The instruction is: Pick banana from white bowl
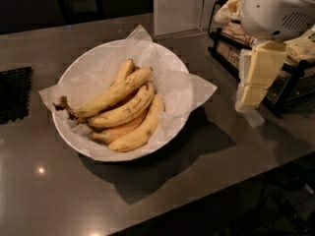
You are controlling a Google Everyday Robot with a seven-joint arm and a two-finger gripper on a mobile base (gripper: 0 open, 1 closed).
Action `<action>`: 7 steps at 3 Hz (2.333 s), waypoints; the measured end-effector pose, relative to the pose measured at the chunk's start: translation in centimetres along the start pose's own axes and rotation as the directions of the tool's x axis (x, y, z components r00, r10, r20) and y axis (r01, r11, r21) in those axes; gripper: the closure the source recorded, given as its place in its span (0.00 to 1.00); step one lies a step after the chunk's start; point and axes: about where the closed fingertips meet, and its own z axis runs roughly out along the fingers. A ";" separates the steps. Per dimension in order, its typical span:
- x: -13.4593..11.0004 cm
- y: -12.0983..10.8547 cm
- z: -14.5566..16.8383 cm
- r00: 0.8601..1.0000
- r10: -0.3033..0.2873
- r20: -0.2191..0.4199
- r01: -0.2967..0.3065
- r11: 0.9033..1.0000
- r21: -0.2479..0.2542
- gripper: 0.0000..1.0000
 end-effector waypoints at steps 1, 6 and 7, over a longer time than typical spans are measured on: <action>-4.4 -0.8 1.7 0.988 -0.145 0.051 0.149 0.987 -0.068 0.00; -15.8 -0.3 7.7 0.883 -0.376 0.280 0.426 0.893 -0.145 0.00; -16.7 -0.9 10.2 0.856 -0.371 0.360 0.445 0.884 -0.147 0.00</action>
Offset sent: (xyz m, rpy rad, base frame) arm 0.0020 0.1316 -0.0179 -0.0478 0.1539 0.4918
